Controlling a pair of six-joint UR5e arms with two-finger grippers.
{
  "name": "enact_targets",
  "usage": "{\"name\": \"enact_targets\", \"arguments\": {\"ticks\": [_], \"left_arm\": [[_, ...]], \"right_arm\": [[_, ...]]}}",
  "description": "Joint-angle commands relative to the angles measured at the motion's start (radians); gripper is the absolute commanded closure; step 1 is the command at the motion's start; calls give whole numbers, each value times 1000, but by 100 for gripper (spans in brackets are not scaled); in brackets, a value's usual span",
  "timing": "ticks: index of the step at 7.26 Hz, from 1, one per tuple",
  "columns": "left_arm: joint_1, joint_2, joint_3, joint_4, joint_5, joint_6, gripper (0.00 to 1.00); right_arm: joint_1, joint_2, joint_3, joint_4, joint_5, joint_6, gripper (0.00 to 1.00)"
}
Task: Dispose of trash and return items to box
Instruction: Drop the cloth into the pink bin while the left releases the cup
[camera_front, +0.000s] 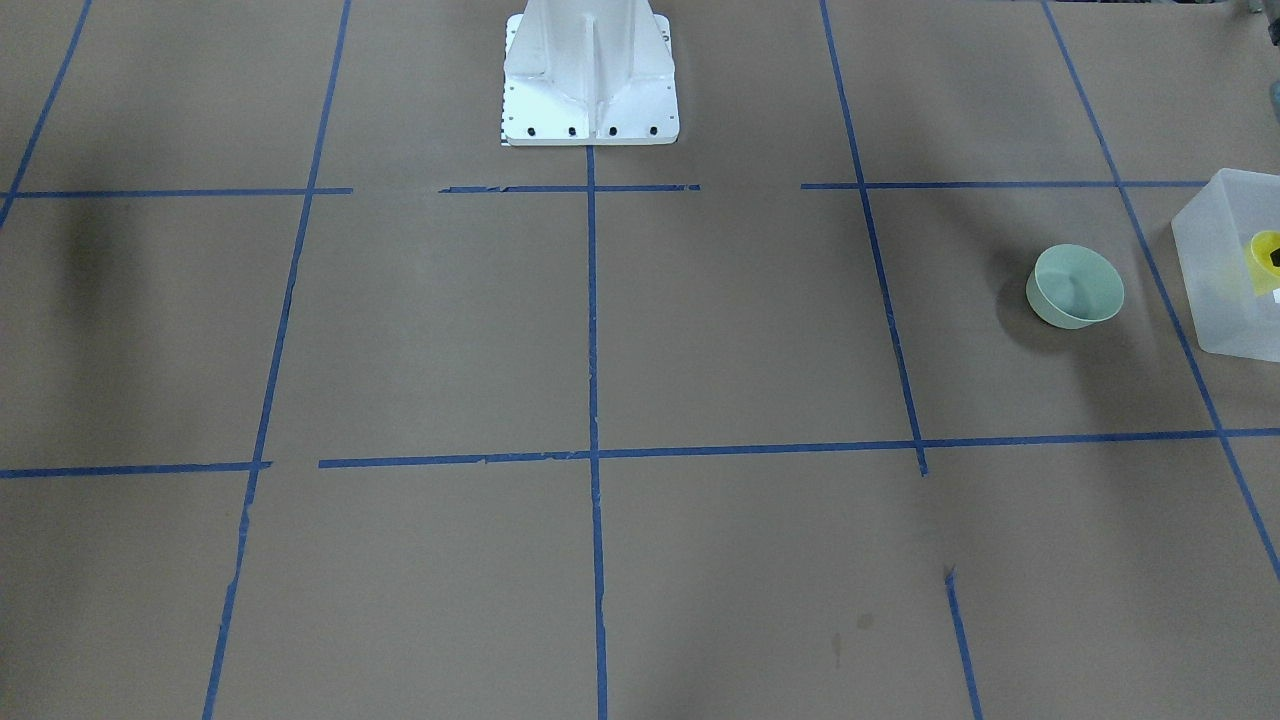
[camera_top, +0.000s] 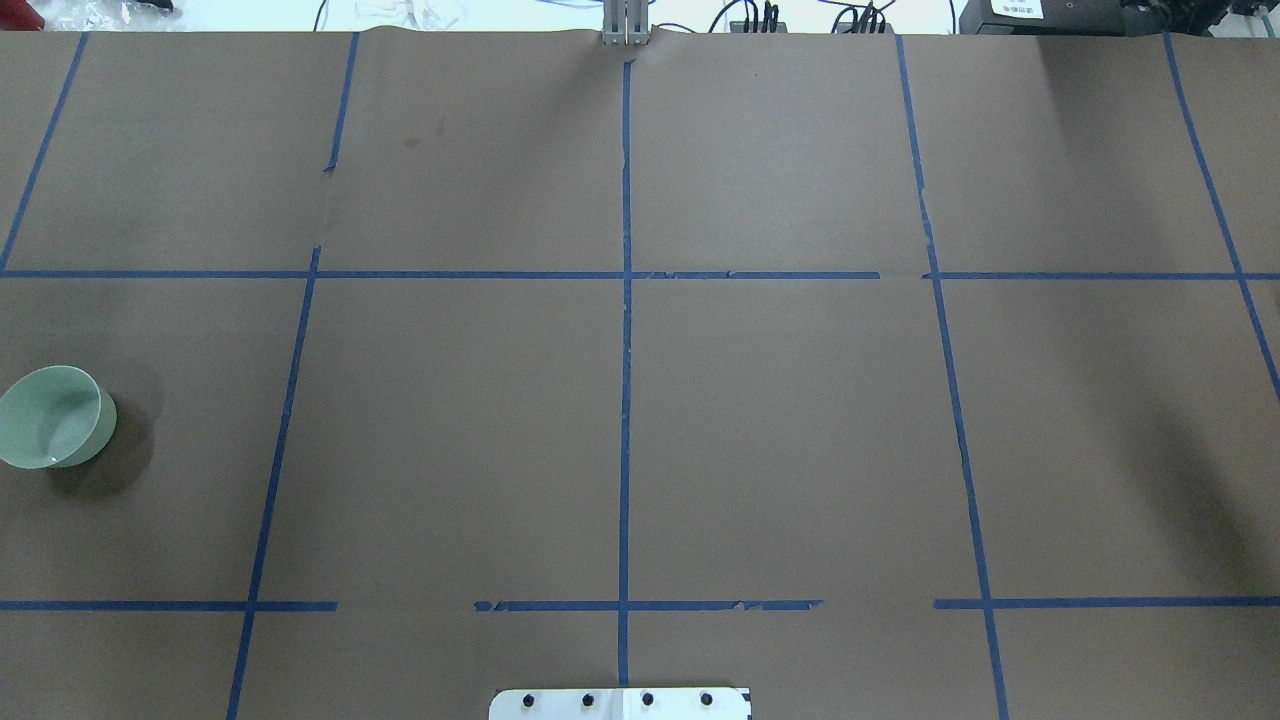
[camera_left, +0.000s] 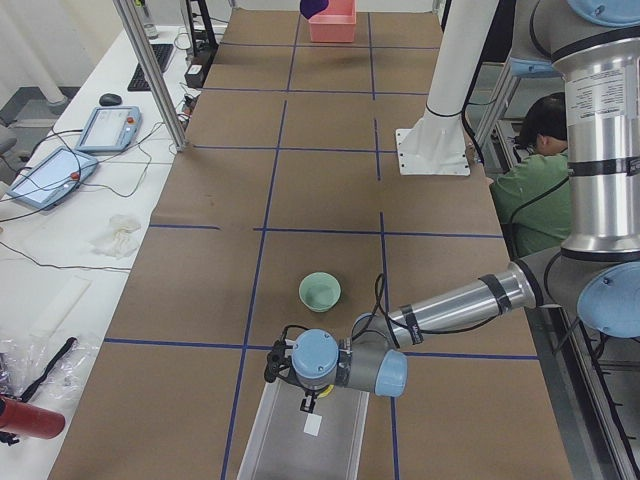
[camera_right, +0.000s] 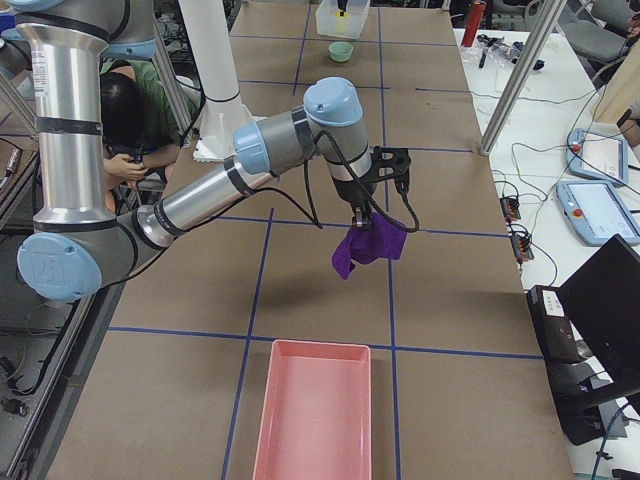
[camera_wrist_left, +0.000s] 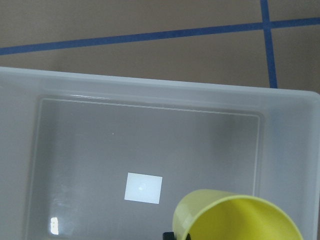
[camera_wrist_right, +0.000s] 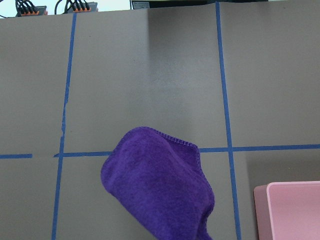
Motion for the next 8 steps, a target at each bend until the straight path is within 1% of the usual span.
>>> {"name": "enact_targets", "arguments": {"ticks": [1, 3, 4, 5, 6, 7, 8], "left_arm": [[0, -1, -56, -1, 3, 3, 0], [-1, -1, -217, 107, 4, 4, 0], [-6, -1, -312, 199, 4, 4, 0], [-21, -3, -366, 247, 6, 4, 0], [-39, -3, -394, 249, 4, 3, 0], [-43, -21, -396, 266, 6, -6, 0], [-41, -44, -397, 266, 6, -15, 0]], "right_arm": [[40, 0, -1, -35, 0, -56, 100], [89, 2, -11, -85, -4, -154, 100], [106, 0, -18, -105, -15, -212, 100], [150, 3, -58, -118, -18, -302, 100], [182, 8, -130, -116, -58, -415, 100], [186, 11, -194, -112, -113, -515, 100], [186, 6, -265, -95, -129, -578, 100]]}}
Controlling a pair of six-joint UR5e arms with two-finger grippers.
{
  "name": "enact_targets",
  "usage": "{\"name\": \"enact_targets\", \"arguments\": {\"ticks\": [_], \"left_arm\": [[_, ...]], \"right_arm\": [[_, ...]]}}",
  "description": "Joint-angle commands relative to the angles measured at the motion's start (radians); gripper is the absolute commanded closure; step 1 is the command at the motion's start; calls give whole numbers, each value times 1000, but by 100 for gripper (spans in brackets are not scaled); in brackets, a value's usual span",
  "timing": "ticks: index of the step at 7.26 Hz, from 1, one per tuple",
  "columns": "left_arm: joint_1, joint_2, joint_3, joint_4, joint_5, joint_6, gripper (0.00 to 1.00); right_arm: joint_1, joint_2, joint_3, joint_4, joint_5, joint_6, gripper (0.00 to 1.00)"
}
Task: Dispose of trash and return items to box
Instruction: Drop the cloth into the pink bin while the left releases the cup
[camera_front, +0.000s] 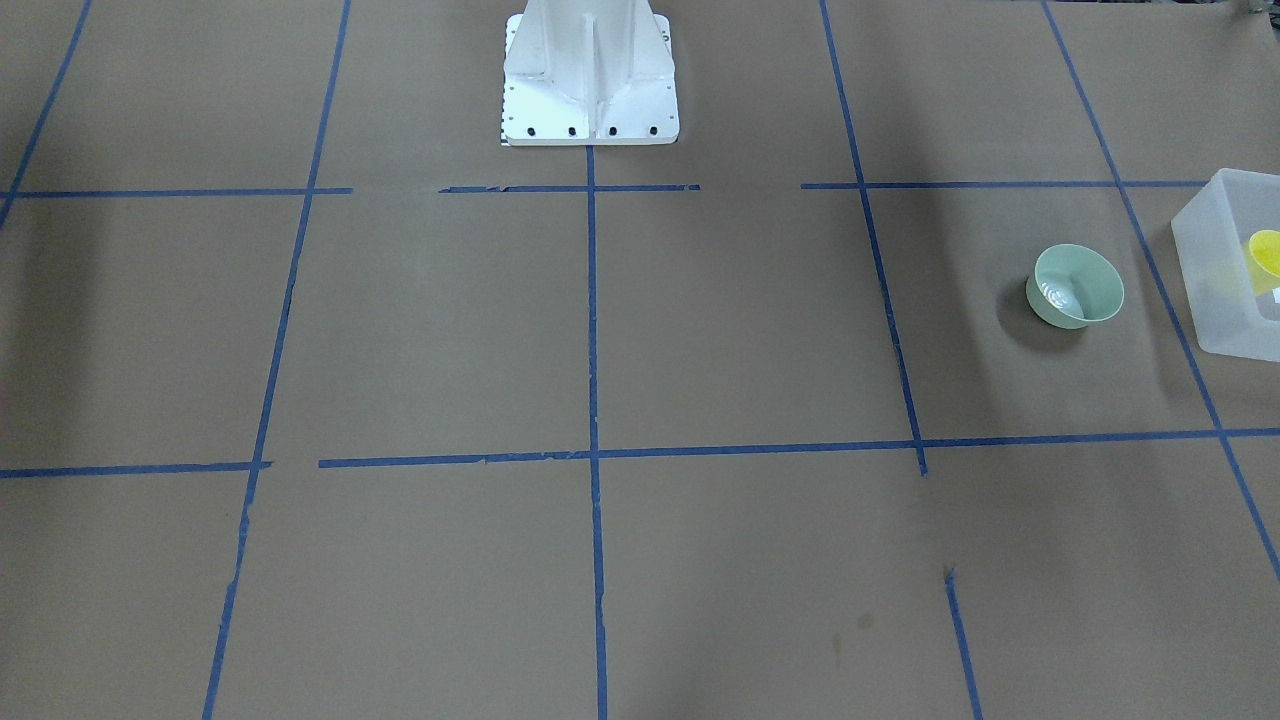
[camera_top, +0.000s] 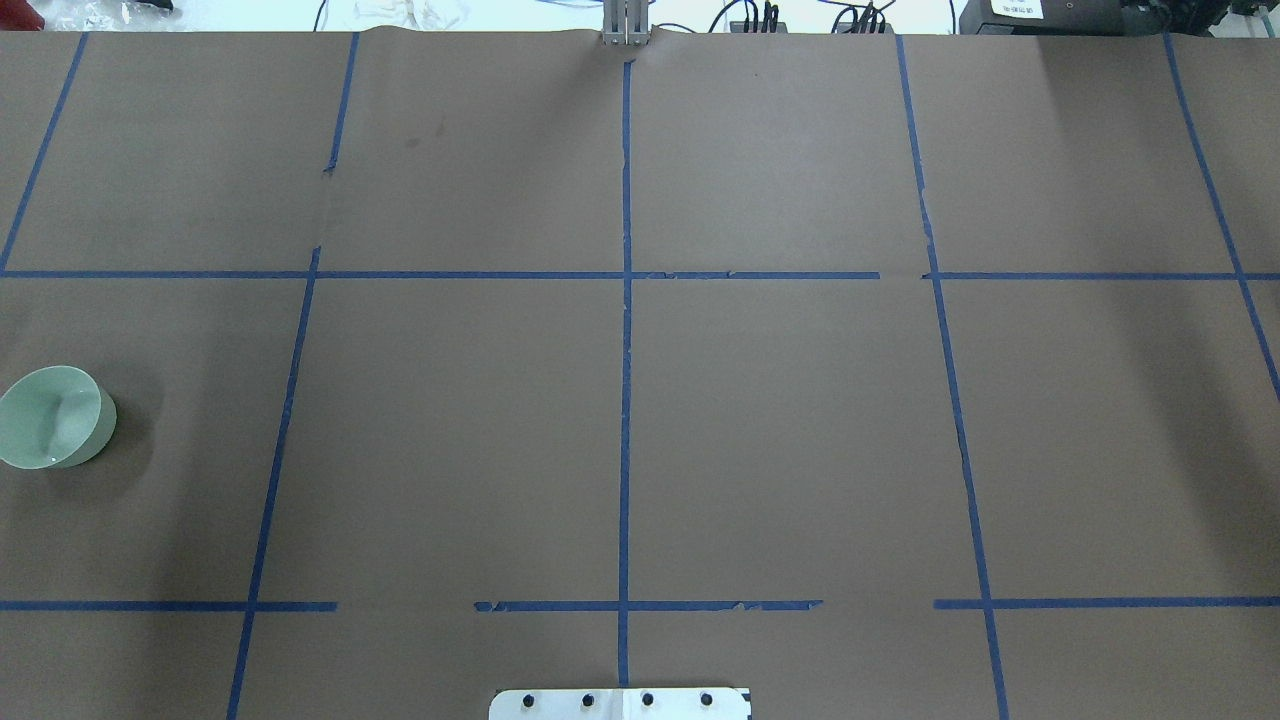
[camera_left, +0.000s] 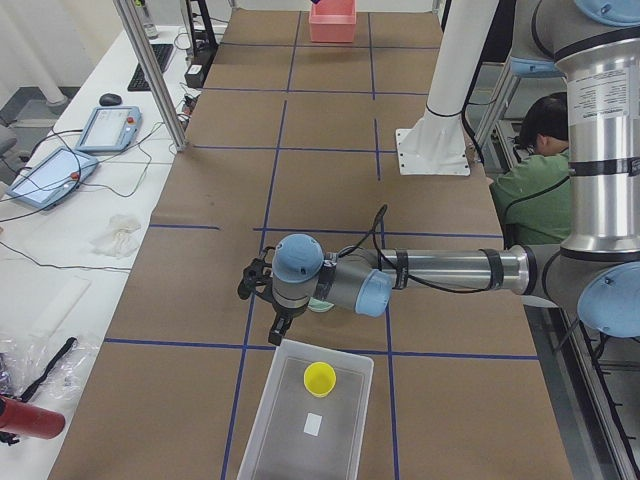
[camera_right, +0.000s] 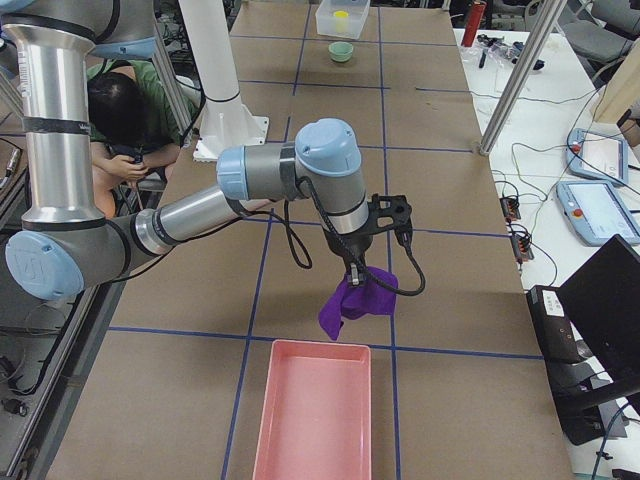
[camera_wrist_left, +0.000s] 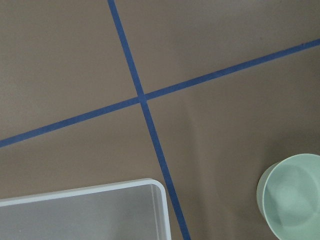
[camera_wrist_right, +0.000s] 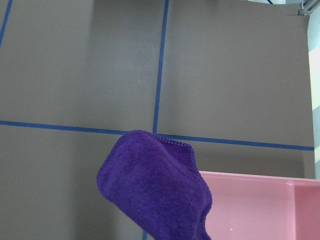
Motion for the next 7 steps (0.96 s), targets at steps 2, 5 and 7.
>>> {"name": "enact_targets", "arguments": {"ticks": [2, 5, 7], "left_arm": [[17, -64, -29, -6, -1, -169, 0], [152, -21, -31, -214, 43, -404, 0], [302, 69, -23, -462, 118, -640, 0]], "right_arm": [[35, -23, -315, 218, -36, -196, 100], [35, -72, -474, 483, -25, -168, 1], [35, -80, -462, 471, 51, -54, 0]]}}
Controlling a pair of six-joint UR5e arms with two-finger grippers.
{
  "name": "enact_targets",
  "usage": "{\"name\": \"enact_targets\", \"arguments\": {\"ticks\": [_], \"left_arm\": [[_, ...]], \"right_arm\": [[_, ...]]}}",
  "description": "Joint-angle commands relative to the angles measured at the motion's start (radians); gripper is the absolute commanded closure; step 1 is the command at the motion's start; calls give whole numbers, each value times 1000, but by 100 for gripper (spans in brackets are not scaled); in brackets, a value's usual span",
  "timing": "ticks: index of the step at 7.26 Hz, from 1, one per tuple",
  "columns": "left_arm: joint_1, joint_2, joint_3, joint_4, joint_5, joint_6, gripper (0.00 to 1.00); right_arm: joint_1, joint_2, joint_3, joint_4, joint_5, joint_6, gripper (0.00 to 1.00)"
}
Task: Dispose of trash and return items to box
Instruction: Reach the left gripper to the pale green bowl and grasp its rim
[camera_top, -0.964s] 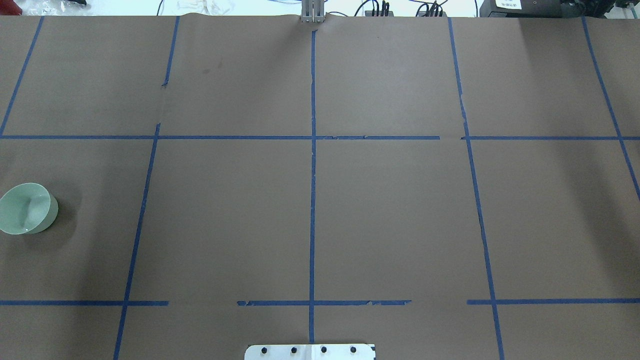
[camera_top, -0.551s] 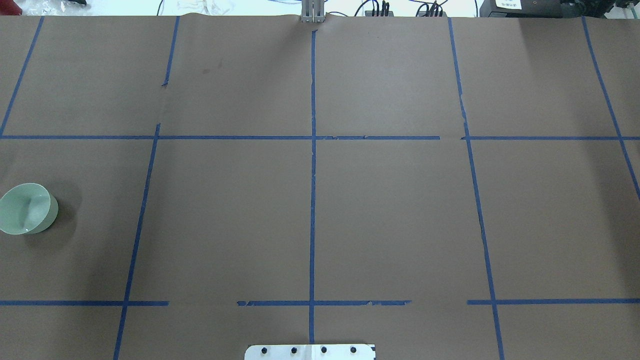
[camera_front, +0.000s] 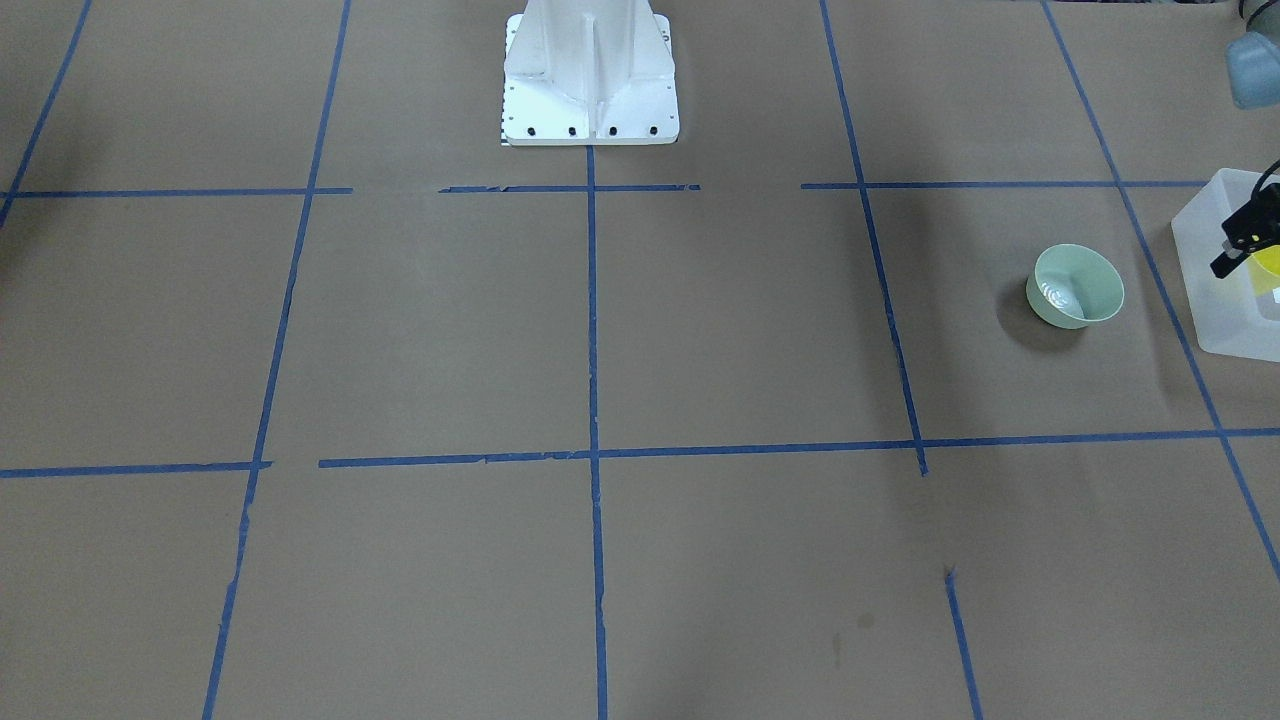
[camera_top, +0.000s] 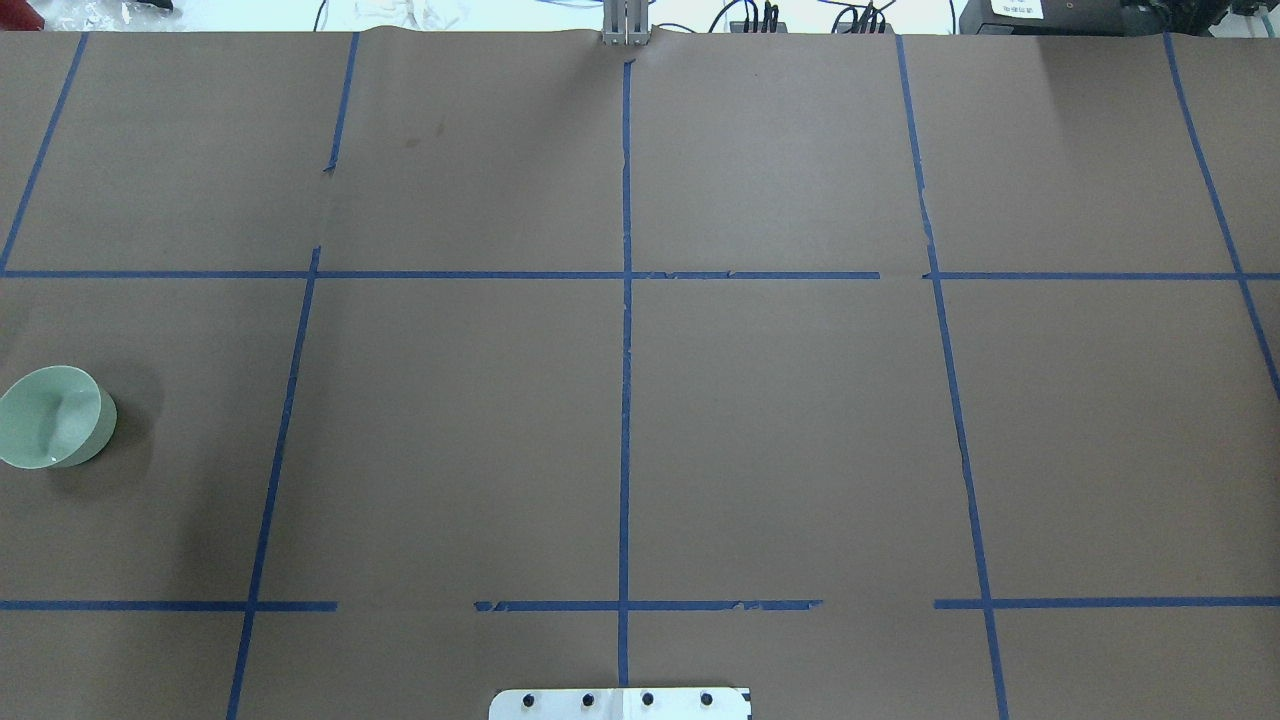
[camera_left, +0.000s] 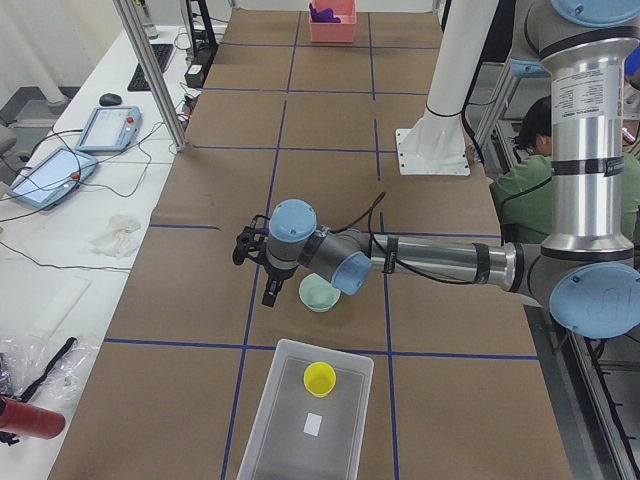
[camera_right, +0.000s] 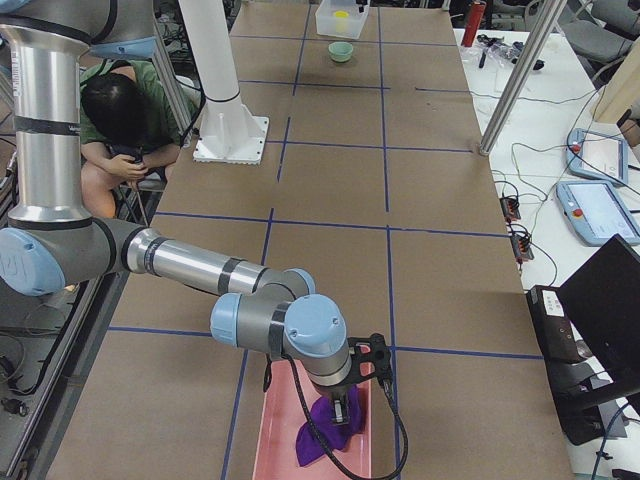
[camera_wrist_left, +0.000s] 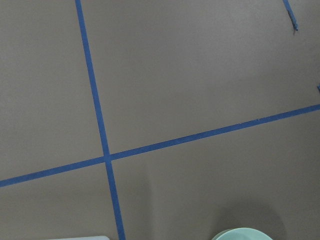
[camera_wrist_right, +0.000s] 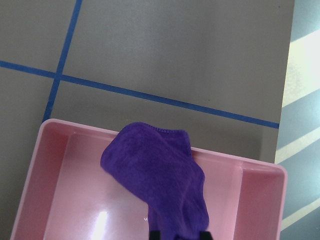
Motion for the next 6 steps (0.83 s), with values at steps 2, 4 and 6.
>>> {"name": "enact_targets", "arguments": {"ticks": [2, 4, 6], "left_arm": [[201, 93, 104, -379, 125, -303, 0], [268, 98, 187, -483, 173, -360, 0], [324, 98, 202, -486, 214, -392, 8]], "right_arm": [[0, -3, 95, -136, 37, 87, 0], [-3, -3, 265, -339, 32, 87, 0], [-21, -3, 338, -360, 47, 158, 0]]}}
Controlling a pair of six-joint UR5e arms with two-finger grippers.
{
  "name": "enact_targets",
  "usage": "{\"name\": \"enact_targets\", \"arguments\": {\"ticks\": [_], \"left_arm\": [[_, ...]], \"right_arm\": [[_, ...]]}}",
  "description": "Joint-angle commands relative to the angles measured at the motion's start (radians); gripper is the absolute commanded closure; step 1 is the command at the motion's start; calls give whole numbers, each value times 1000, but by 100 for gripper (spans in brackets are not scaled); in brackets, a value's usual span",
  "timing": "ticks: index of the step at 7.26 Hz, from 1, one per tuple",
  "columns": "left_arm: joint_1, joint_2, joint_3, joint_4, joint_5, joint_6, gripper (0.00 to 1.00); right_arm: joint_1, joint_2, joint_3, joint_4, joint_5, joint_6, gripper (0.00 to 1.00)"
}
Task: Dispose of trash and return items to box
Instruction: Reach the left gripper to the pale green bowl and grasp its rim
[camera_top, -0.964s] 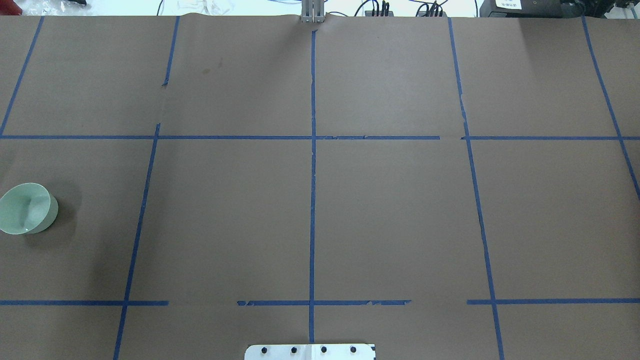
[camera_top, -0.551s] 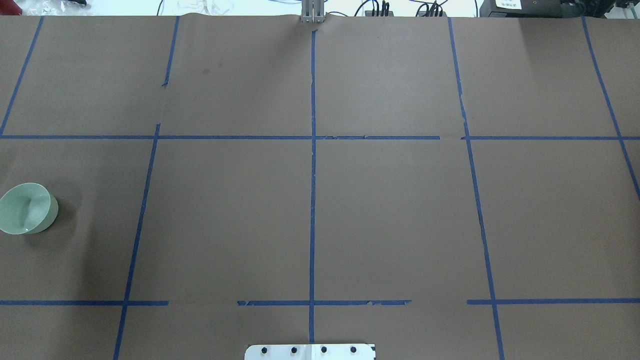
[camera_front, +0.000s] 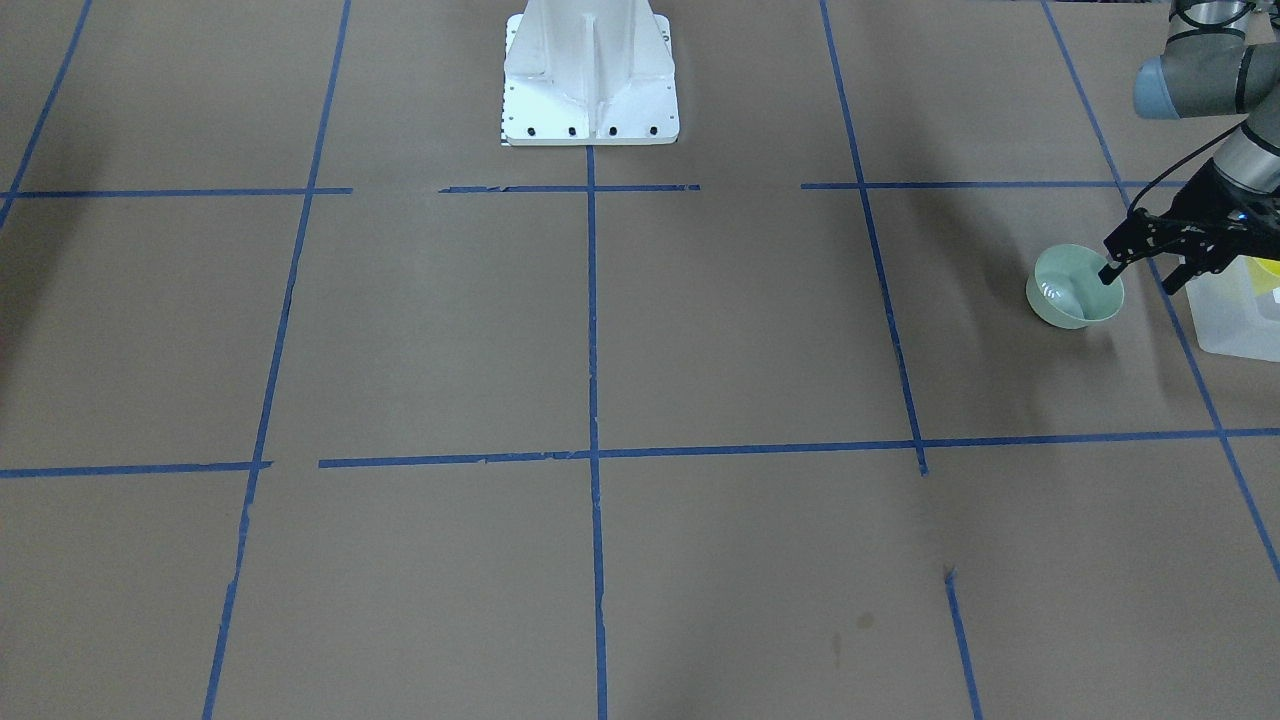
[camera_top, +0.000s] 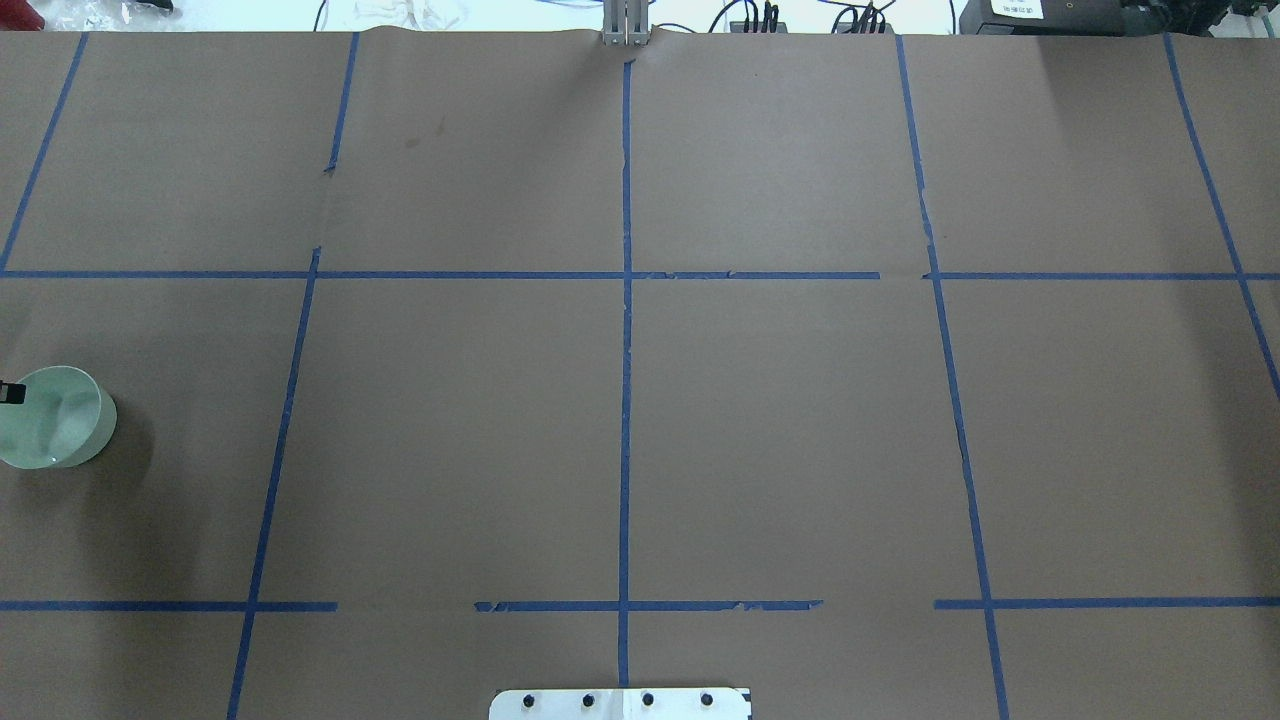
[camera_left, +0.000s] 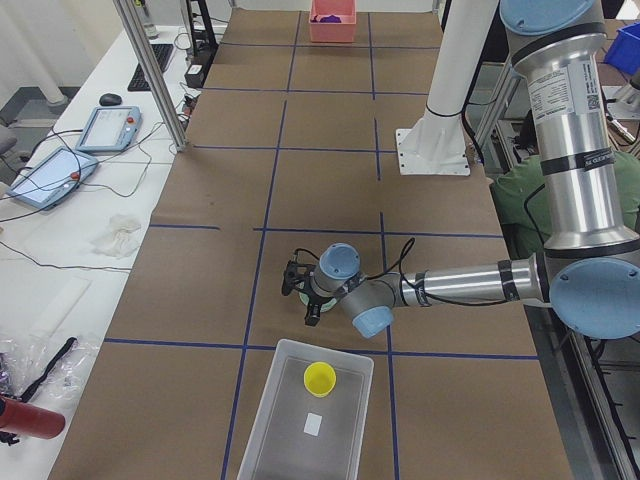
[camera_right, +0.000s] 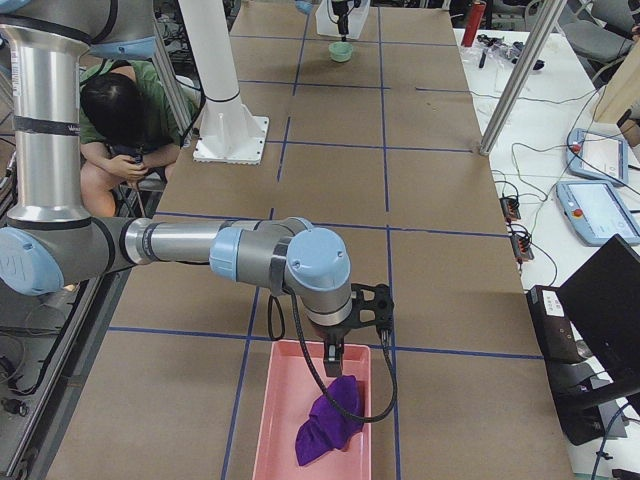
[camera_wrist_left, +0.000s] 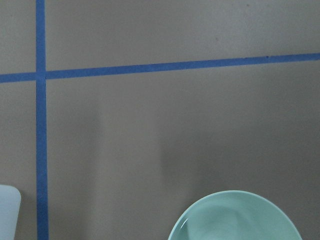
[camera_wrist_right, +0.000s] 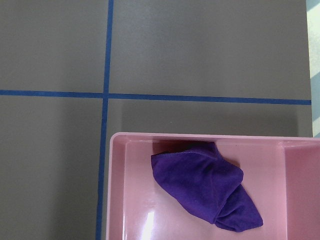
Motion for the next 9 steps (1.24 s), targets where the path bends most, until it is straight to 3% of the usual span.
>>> {"name": "enact_targets", "arguments": {"ticks": [1, 2, 3, 5, 8, 9], "left_arm": [[42, -1, 23, -10, 25, -18, 16], [50, -1, 30, -10, 25, -18, 26], [54, -4, 39, -12, 25, -18, 44], [54, -9, 40, -12, 23, -18, 100], [53, -13, 28, 2, -21, -19, 100], [51, -16, 28, 2, -131, -15, 100]], "right_arm": [[-28, 2, 57, -13, 31, 48, 0], [-69, 2, 57, -13, 72, 51, 0], [-123, 2, 60, -11, 86, 83, 0], [-149, 13, 63, 21, 83, 98, 0], [-210, 18, 61, 39, 79, 116, 0], [-211, 16, 54, 38, 79, 185, 0]]}}
